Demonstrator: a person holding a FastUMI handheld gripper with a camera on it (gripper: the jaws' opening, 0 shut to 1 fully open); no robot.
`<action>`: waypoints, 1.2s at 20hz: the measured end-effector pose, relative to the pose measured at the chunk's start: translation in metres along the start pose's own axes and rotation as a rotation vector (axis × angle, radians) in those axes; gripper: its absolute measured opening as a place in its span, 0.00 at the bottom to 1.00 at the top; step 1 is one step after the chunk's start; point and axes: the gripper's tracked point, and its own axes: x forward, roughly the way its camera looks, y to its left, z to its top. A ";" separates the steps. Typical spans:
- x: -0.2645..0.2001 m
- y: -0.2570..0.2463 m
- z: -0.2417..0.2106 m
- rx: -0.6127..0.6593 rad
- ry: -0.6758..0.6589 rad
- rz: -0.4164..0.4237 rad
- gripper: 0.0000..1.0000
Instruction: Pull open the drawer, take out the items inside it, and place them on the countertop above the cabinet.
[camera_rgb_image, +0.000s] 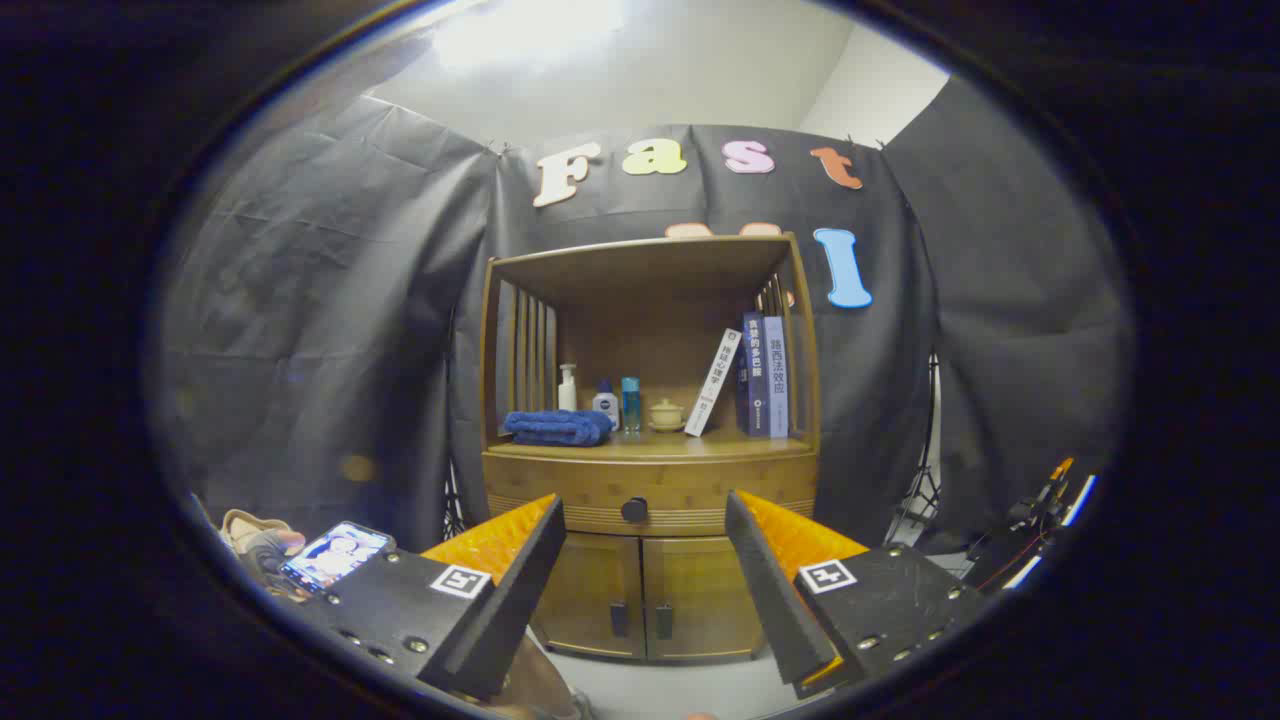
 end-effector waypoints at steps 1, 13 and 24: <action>0.002 0.000 -0.001 -0.009 0.002 -0.001 0.96; 0.114 0.013 -0.028 -0.025 -0.001 -0.029 0.97; 0.247 0.018 -0.118 -0.112 0.142 -0.029 0.97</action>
